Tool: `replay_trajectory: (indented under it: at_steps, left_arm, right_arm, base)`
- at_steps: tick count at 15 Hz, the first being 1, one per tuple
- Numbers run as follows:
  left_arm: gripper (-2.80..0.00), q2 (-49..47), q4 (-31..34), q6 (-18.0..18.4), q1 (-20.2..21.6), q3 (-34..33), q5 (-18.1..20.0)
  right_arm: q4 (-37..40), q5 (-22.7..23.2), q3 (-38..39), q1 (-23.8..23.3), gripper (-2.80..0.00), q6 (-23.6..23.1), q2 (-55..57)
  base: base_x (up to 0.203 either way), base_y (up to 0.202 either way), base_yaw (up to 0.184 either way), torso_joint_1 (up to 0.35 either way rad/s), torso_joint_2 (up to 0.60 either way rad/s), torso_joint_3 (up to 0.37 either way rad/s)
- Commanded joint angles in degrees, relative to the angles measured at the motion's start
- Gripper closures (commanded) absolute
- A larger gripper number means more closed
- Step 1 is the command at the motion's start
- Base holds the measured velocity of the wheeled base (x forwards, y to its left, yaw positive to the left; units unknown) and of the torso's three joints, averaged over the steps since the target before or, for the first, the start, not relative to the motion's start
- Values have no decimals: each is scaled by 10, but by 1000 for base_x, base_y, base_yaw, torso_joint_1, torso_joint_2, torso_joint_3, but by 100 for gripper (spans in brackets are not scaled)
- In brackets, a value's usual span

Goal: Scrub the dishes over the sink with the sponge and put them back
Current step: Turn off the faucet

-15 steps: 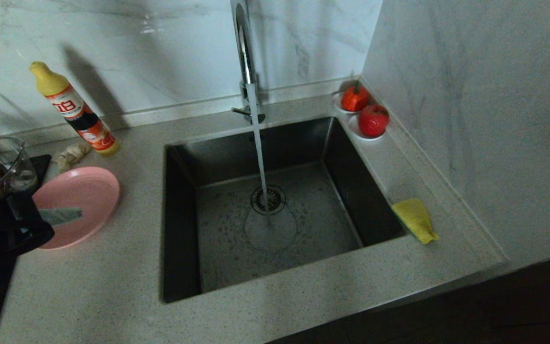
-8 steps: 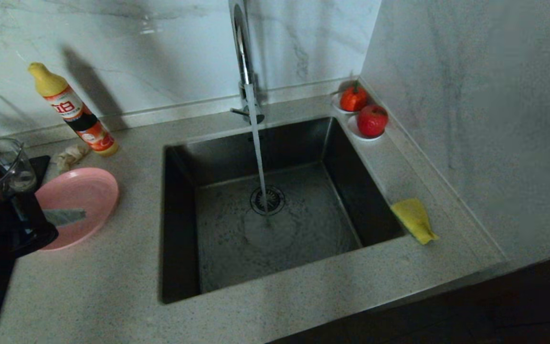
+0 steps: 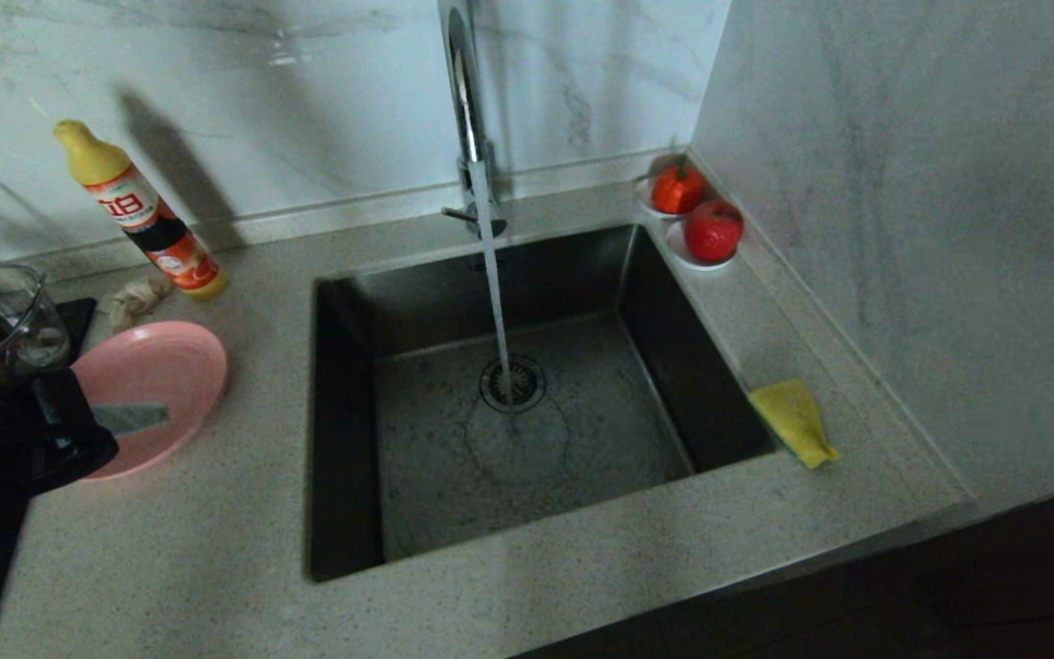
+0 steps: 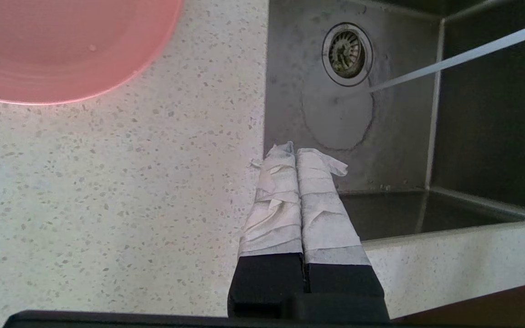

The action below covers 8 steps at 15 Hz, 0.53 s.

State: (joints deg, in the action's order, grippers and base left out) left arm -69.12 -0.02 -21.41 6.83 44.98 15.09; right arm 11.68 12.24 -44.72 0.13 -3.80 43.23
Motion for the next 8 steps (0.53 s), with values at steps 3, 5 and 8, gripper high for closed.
replay_trajectory:
  at_steps: [3,5,8]
  left_arm:
    - [0,0,-1,-1,0,0,0]
    - [0,6,0,-1,0,1,0]
    - [0,10,0,0,0,1,0]
  right_arm:
    - [0,7,50,-43,0,-2,-80]
    - [-1,18,71,-56,0,-6,-118]
    - [1,30,96,-58,0,-8,-185]
  base:
    - [0,0,0,0,0,0]
    - [0,0,0,0,0,0]
    - [0,0,0,0,0,0]
